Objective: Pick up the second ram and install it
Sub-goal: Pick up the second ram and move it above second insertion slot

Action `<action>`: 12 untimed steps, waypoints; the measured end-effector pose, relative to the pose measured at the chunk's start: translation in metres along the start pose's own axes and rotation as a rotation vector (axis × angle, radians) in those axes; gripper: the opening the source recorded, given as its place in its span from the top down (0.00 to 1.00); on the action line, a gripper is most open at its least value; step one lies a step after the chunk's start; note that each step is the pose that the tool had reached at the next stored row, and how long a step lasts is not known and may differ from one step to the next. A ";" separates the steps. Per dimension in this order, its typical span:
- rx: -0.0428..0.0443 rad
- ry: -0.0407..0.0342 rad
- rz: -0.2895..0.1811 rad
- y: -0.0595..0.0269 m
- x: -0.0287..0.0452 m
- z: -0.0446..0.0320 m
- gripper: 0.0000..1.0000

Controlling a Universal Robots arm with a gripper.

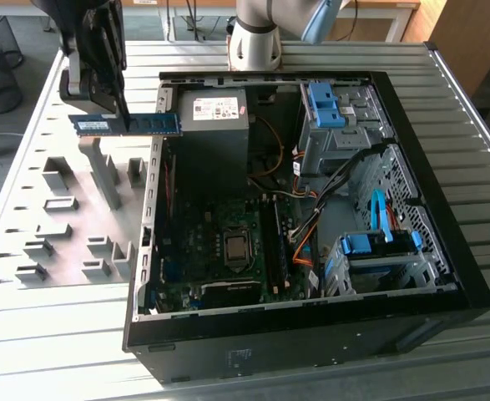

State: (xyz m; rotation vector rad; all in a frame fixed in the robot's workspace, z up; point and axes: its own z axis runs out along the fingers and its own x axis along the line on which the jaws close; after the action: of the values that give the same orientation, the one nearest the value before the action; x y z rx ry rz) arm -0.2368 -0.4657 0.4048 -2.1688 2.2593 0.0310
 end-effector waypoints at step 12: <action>0.0000 0.0000 0.000 -0.0088 -0.0004 -0.0001 0.86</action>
State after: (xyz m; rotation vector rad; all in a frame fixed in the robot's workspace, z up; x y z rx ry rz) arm -0.2281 -0.4657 0.4048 -2.1688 2.2593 0.0310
